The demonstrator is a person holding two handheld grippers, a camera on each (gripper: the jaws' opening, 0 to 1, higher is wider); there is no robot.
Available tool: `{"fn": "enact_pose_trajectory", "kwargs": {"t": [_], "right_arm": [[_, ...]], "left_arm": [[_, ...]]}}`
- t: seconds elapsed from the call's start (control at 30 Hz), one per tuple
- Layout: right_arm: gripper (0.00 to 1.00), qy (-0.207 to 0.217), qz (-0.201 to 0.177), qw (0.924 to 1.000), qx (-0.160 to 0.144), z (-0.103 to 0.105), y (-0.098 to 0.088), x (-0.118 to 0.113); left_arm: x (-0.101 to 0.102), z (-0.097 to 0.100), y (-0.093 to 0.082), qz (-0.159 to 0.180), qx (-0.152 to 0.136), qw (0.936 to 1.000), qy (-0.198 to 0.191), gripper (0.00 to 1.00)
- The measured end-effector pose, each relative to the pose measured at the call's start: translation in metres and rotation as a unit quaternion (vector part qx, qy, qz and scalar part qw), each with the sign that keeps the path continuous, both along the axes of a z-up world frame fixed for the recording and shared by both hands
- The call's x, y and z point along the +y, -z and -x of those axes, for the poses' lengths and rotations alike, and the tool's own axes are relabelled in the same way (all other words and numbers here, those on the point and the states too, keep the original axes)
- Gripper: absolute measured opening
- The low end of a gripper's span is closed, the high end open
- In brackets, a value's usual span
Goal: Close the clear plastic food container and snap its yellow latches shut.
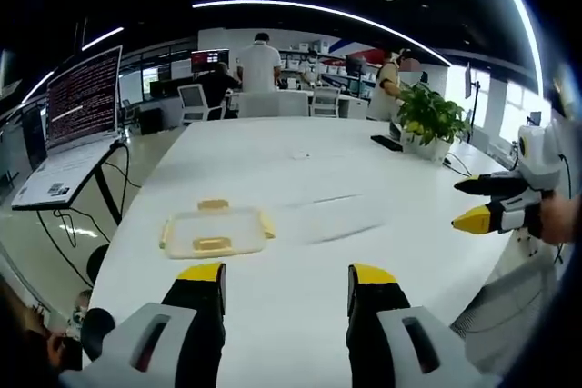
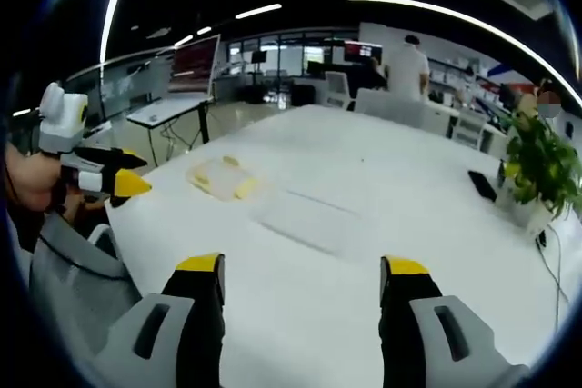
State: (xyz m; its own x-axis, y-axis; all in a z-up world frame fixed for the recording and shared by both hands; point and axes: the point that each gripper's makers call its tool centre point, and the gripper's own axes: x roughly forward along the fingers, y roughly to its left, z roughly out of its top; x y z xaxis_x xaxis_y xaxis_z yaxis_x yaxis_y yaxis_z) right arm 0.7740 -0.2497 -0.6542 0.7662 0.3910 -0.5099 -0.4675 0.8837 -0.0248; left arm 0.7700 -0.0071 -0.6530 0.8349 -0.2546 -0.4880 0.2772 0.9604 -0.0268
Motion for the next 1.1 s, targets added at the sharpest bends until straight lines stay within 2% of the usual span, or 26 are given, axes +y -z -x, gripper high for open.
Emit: {"fn": "enact_pose_trajectory", "kwargs": {"t": [0.27,0.63,0.87,1.1], "right_arm": [[0.66,-0.017,0.011,0.9997,0.012,-0.005,0.006,0.008],[0.67,-0.052,0.017,0.9984,0.019,-0.024,0.006,0.028],[0.67,-0.079,0.025,0.9964,0.019,-0.038,0.003,0.043],[0.67,-0.114,0.031,0.9927,0.022,-0.052,0.004,0.059]], "left_arm": [[0.013,-0.012,0.008,-0.010,0.011,0.9999,0.007,0.48],[0.027,-0.026,0.014,-0.016,0.020,0.9996,0.015,0.48],[0.028,-0.033,0.020,-0.040,0.027,0.9977,0.047,0.47],[0.031,-0.043,0.024,-0.047,0.038,0.9960,0.066,0.48]]}}
